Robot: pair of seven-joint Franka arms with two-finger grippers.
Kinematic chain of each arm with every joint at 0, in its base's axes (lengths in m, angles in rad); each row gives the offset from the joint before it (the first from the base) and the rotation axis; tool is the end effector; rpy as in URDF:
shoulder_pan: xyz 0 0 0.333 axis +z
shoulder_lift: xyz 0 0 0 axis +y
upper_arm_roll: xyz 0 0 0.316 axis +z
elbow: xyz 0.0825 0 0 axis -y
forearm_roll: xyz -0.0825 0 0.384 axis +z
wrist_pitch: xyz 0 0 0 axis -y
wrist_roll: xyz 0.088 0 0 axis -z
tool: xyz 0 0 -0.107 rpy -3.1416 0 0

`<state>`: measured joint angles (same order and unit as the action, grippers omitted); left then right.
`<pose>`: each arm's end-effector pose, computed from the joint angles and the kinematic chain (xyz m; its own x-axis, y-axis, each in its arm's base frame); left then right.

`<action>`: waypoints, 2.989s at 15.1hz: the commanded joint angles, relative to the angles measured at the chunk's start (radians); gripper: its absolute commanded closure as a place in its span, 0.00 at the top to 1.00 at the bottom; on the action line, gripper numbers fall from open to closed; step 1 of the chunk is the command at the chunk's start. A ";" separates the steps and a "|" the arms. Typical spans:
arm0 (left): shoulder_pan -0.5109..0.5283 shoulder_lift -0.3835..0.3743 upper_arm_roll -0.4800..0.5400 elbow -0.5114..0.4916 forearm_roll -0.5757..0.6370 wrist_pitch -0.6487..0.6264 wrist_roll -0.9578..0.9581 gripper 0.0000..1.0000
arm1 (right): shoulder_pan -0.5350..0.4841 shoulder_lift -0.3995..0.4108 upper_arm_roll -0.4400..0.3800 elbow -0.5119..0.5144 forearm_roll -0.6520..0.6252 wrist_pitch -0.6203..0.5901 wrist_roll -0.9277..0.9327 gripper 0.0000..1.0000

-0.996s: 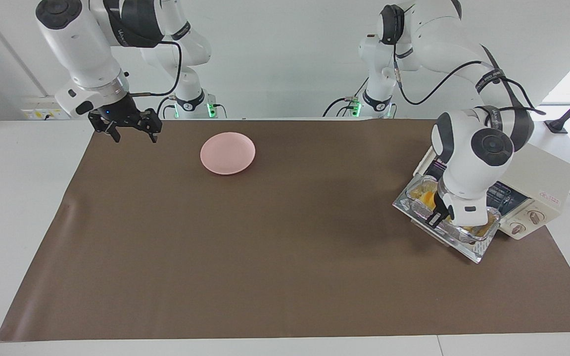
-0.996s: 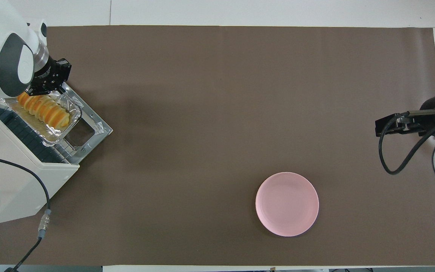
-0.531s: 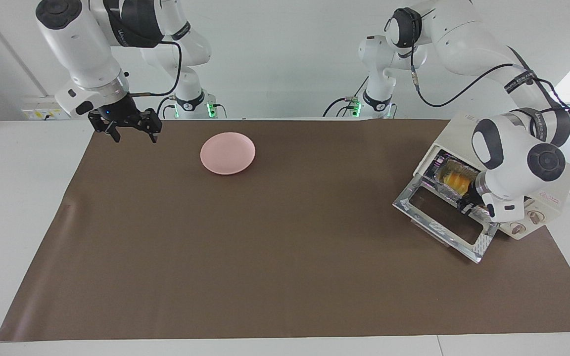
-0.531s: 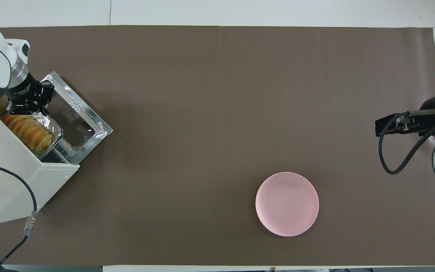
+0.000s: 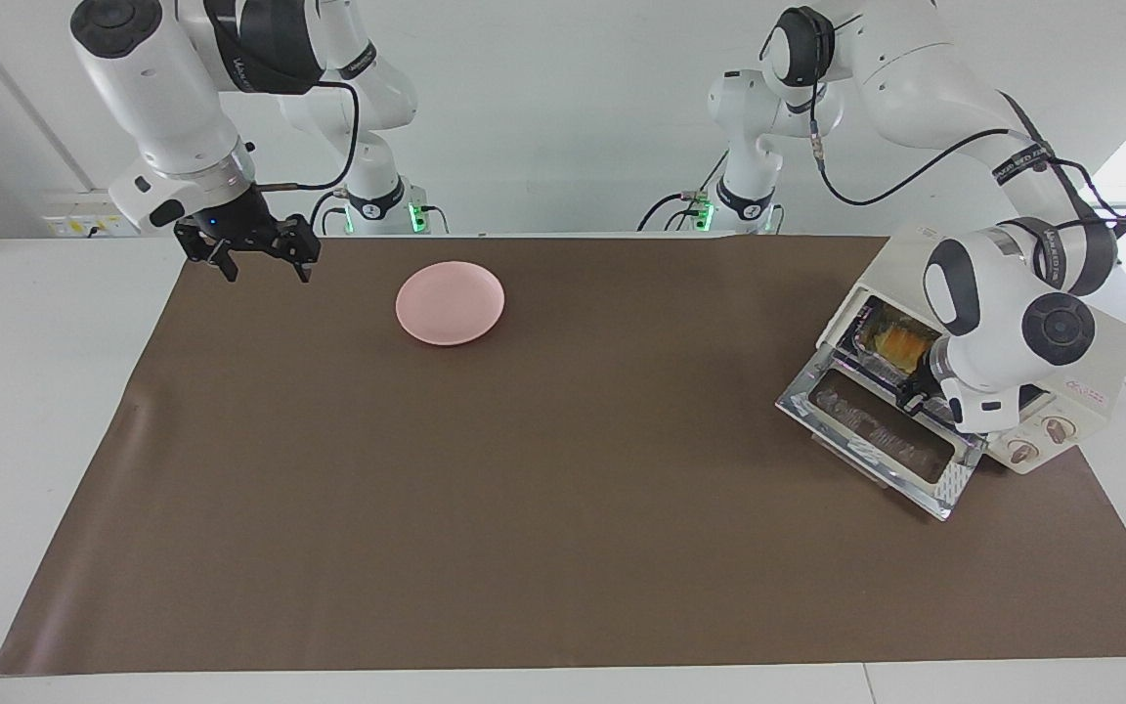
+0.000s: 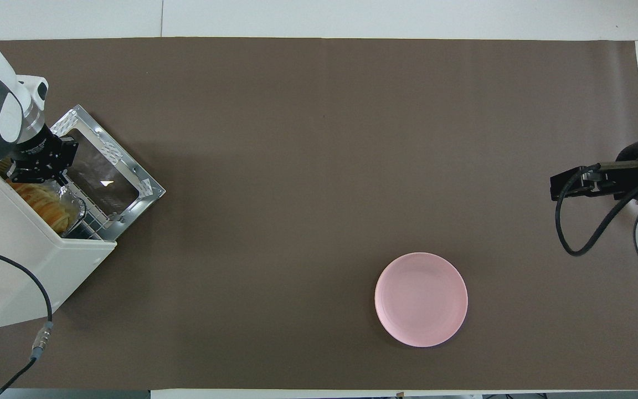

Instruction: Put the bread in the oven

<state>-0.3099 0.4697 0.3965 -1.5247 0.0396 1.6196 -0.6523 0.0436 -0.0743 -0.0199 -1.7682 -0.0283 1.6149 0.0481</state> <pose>0.6415 0.0256 0.3835 0.7265 0.6737 -0.1356 0.5942 -0.7149 -0.3687 0.5293 0.0093 0.5754 0.9967 -0.0230 -0.0776 -0.0207 -0.9993 0.0304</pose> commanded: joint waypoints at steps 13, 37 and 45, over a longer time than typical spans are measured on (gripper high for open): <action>-0.024 -0.046 0.004 -0.023 0.029 0.142 0.017 1.00 | -0.019 -0.001 0.014 0.007 -0.013 -0.013 -0.017 1.00; 0.269 -0.483 -0.248 0.011 -0.015 -0.359 0.680 1.00 | -0.019 -0.001 0.014 0.007 -0.013 -0.013 -0.017 1.00; 0.307 -0.474 -0.308 -0.009 -0.023 -0.261 0.674 1.00 | -0.019 -0.001 0.014 0.007 -0.013 -0.013 -0.017 1.00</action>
<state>-0.0179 0.0114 0.0990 -1.5119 0.0316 1.3341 0.0206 0.0436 -0.0743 -0.0199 -1.7682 -0.0283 1.6149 0.0481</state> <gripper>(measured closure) 0.000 0.000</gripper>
